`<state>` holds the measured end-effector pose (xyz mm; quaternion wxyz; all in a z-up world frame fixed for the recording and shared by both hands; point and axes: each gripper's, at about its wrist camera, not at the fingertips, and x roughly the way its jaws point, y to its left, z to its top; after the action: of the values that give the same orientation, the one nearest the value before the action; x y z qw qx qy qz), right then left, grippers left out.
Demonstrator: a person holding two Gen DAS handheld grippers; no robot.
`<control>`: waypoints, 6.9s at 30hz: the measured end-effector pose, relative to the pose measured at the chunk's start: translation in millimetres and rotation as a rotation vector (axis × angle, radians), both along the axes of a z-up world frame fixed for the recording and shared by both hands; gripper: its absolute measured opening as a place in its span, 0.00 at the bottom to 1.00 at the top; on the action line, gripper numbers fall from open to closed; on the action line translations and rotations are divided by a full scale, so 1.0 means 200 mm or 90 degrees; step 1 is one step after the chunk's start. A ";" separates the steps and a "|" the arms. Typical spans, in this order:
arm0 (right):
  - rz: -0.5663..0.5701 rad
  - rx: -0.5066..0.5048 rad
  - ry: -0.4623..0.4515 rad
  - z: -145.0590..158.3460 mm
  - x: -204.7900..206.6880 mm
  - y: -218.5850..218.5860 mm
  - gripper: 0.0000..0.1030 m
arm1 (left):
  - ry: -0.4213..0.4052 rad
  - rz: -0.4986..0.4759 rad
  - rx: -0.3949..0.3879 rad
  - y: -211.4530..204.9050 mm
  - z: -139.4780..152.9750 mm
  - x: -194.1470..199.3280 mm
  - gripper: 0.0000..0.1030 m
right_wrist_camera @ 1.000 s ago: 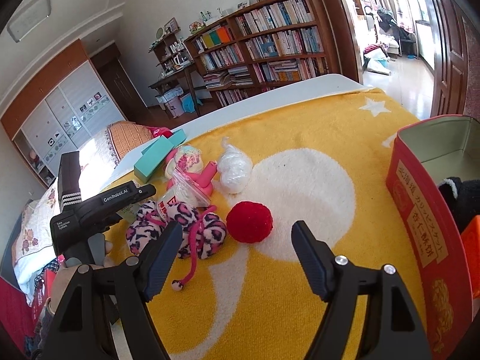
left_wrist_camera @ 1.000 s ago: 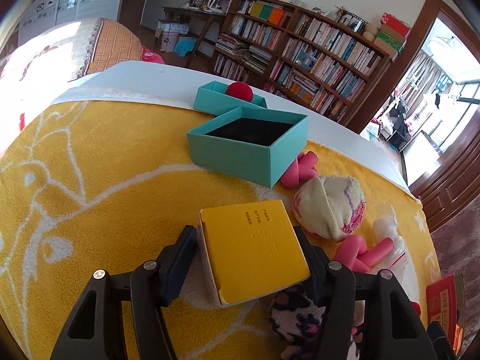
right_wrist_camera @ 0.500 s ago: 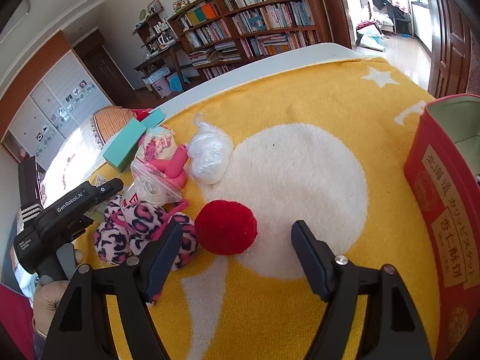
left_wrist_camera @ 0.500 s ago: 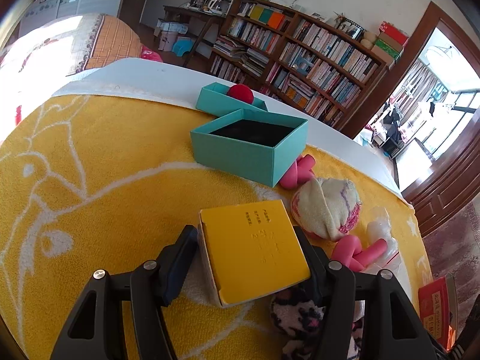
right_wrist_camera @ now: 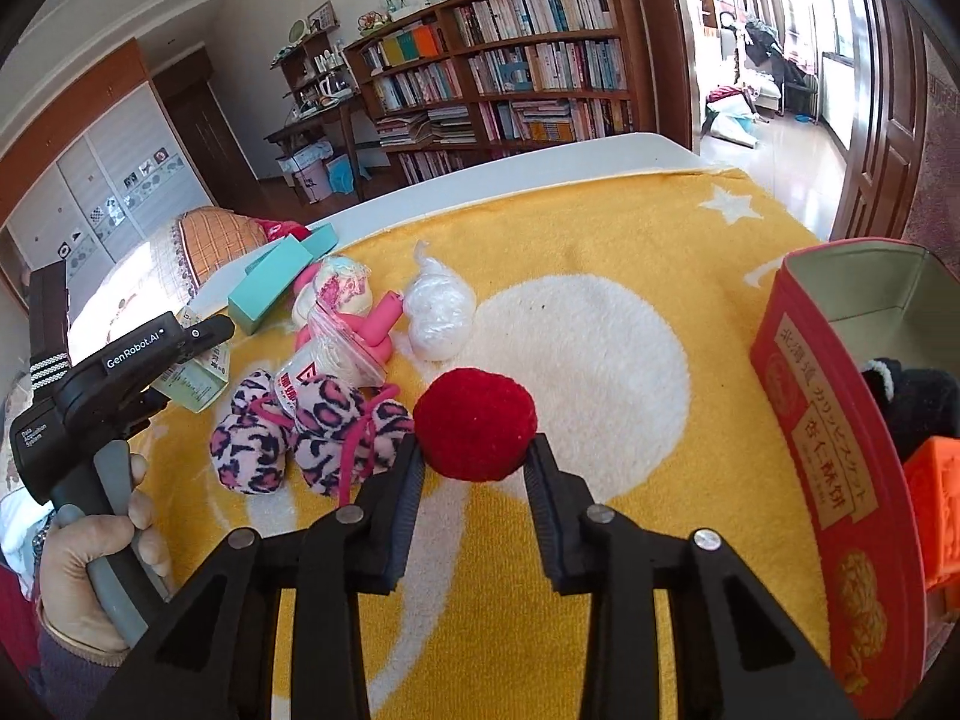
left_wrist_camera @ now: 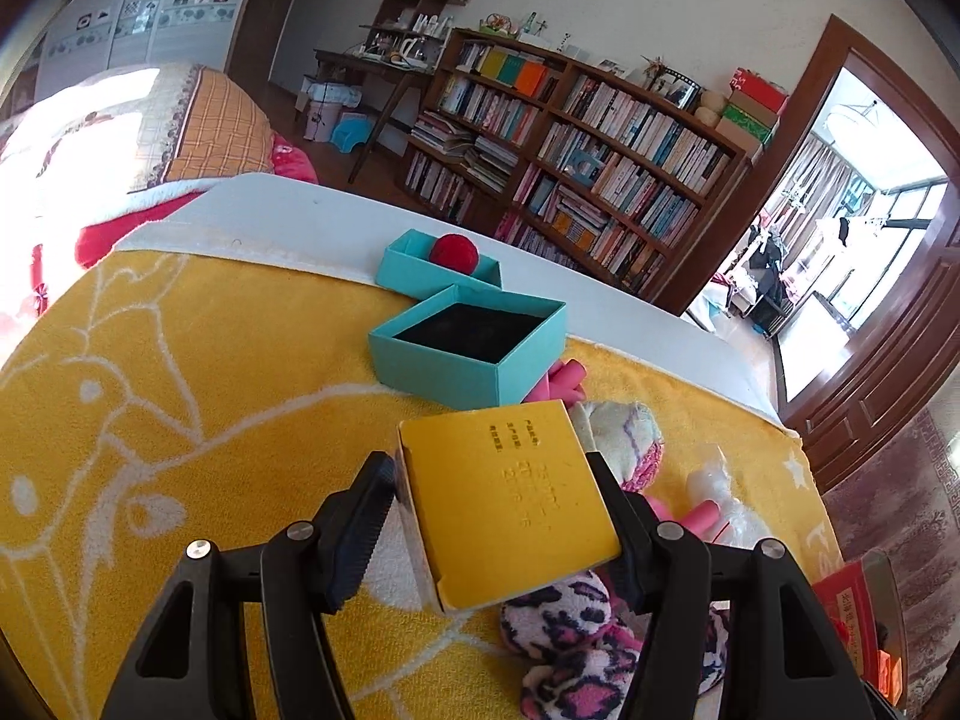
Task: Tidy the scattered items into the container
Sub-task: 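Grasp the yellow box with the left gripper while the right grasps the red pompom, then carry the yellow box and red pompom into the tin box and release, then move both grippers back over the pink leopard-print plush toys, then grasp a pink leopard-print plush with the right gripper while the left grasps another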
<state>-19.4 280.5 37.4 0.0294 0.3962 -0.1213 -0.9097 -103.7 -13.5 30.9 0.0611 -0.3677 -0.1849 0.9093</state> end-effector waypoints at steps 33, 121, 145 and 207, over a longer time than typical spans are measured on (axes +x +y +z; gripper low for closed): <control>-0.294 -0.004 0.102 0.37 0.54 0.93 0.36 | 0.090 -0.332 0.030 0.88 0.49 0.43 0.63; 0.048 -0.034 -0.021 0.20 0.00 -0.09 0.83 | -0.081 -0.050 0.098 -0.09 0.07 0.24 0.88; 0.111 -0.002 -0.096 -0.17 -0.27 -0.30 0.75 | -0.131 -0.023 0.086 -0.12 -0.08 0.20 0.88; -0.049 -0.012 0.039 -0.02 -0.07 0.02 0.63 | -0.086 -0.148 -0.024 0.20 0.00 0.32 0.81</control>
<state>-32.8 283.5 32.9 0.0020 0.3630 -0.1440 -0.9206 -39.4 27.1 30.4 0.1466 -0.4481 -0.1280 0.8725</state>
